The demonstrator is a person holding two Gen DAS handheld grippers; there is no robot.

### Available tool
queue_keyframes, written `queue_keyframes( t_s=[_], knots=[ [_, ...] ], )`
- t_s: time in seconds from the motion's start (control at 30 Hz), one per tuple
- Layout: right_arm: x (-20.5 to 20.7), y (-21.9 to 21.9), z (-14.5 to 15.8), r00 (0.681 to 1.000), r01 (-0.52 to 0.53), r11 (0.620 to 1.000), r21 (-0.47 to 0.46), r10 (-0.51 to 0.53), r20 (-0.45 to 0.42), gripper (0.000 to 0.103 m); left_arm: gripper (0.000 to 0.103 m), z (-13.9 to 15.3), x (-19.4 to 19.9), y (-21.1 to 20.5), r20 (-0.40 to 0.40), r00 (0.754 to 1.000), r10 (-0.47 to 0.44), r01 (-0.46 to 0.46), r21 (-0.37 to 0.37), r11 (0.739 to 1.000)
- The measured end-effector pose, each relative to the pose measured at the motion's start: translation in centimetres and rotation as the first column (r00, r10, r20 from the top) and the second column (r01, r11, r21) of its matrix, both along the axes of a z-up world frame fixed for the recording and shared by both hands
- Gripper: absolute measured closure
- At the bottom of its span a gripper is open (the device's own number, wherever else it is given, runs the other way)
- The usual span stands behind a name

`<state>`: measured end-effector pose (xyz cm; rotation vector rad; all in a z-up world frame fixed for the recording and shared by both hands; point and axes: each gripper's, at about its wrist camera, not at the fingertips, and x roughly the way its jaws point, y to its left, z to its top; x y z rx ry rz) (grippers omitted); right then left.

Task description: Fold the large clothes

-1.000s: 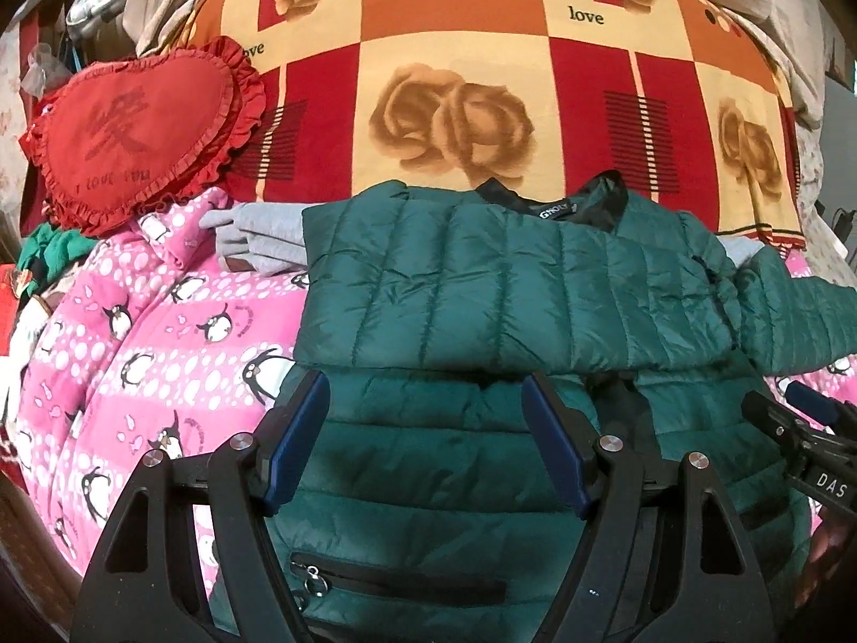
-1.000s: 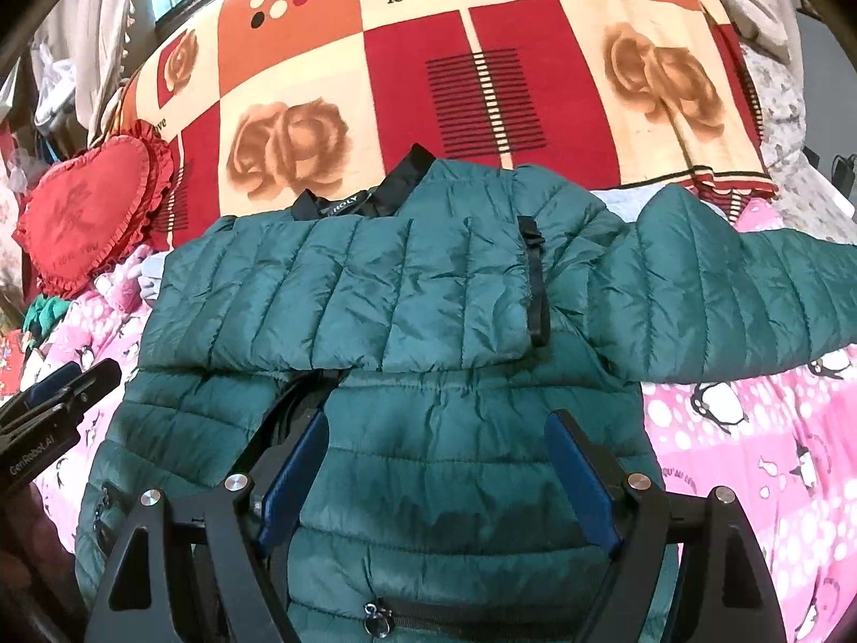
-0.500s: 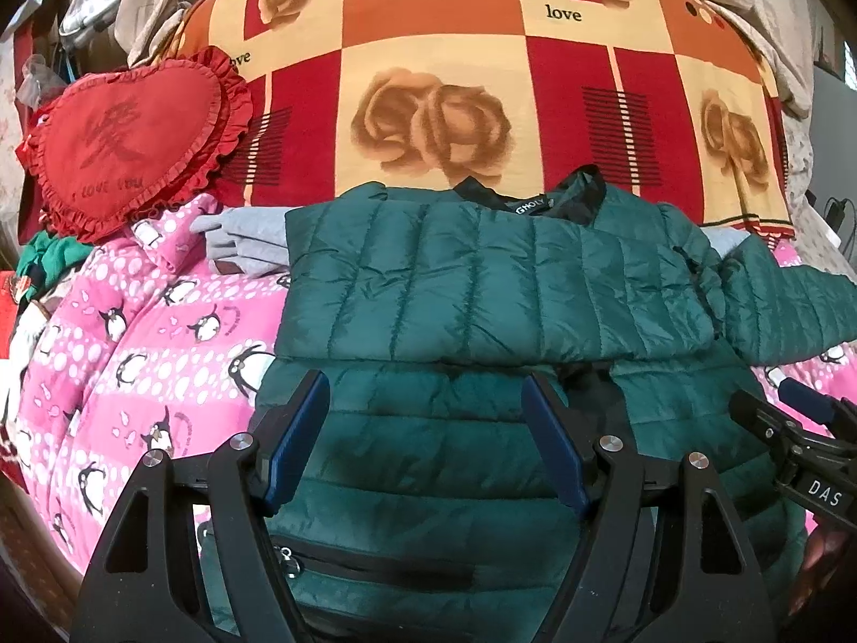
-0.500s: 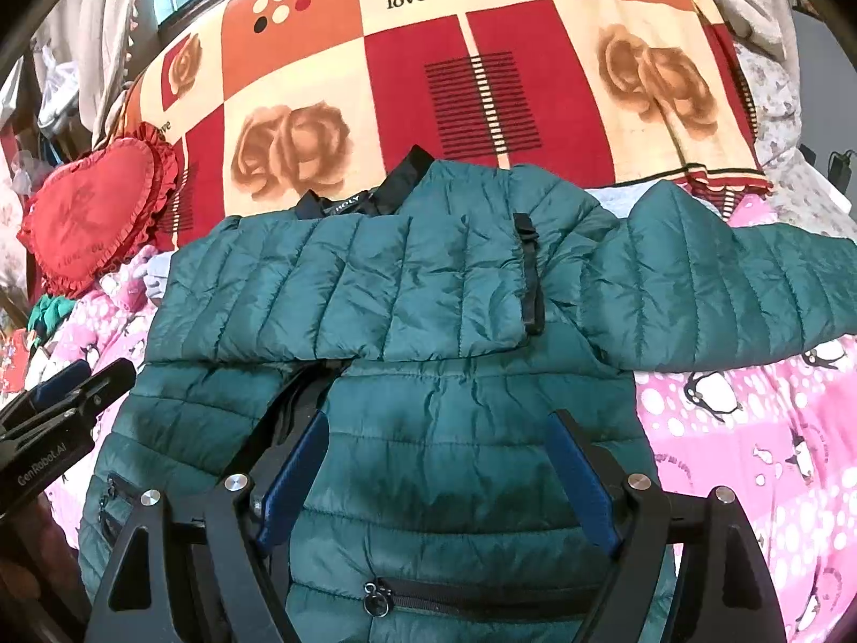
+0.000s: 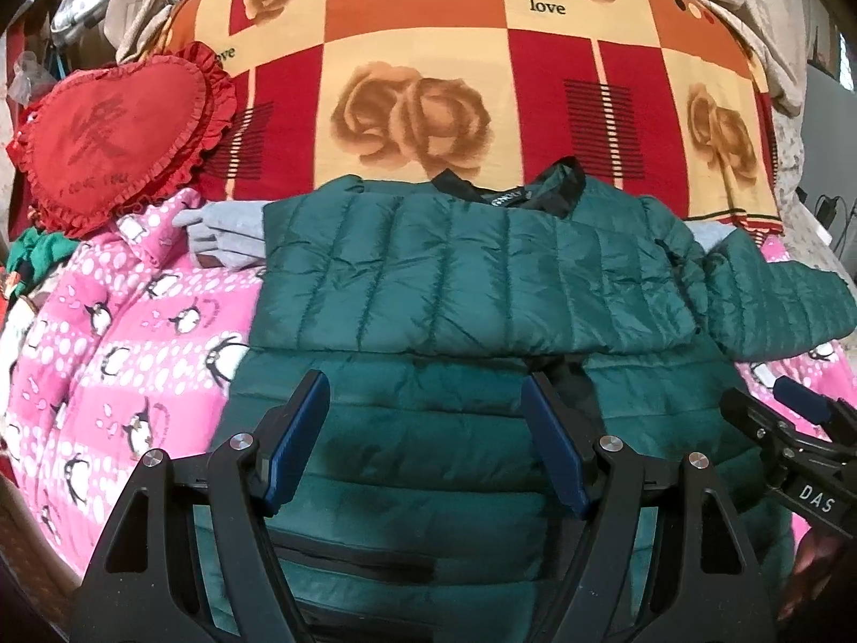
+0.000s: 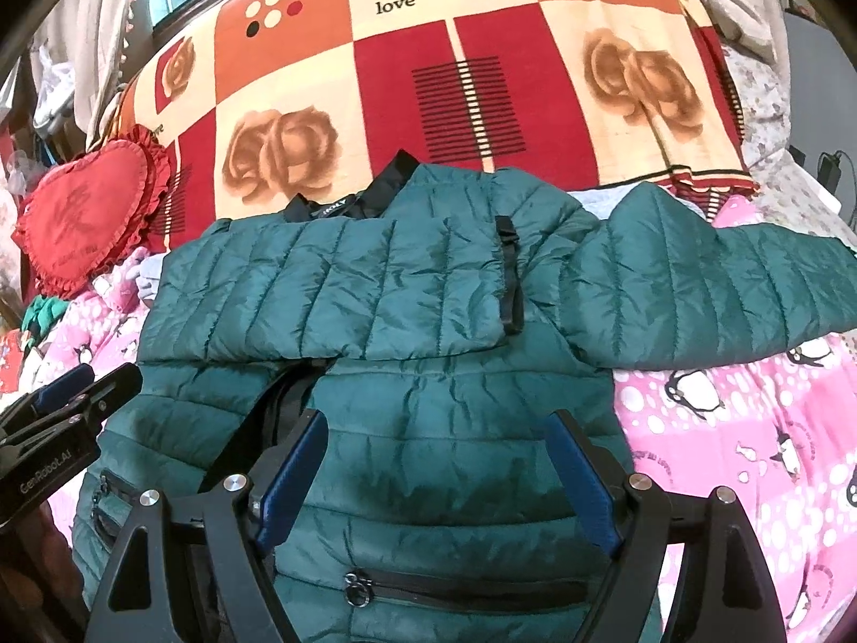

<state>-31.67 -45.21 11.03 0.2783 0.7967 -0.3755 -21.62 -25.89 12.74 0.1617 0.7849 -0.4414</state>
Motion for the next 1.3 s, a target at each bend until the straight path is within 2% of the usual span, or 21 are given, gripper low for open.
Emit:
queue_keyframes(
  t_s=[0.3,0.5,1.3],
  knots=[
    [-1.3,-2.9,0.1,0.998,0.058,0.997,-0.041,-0.059,-0.008,0.021,0.028,-0.7,1.0,-2.0,-0.124,0.991,-0.040,0.027,-0.106,0.994],
    [-2.1,-6.1,-0.4,0.993,0.108,0.992,-0.069,-0.110,-0.031,0.021,0.028,-0.7,1.7,-3.4,-0.147,0.988,-0.048,0.028,-0.136,0.990],
    [-5.0,-19.9,-1.5,0.941,0.326,0.940,-0.096,-0.333,-0.066,0.021,0.028,-3.6,2.9,-7.8,-0.169,0.984,-0.056,0.045,-0.067,0.997]
  ],
)
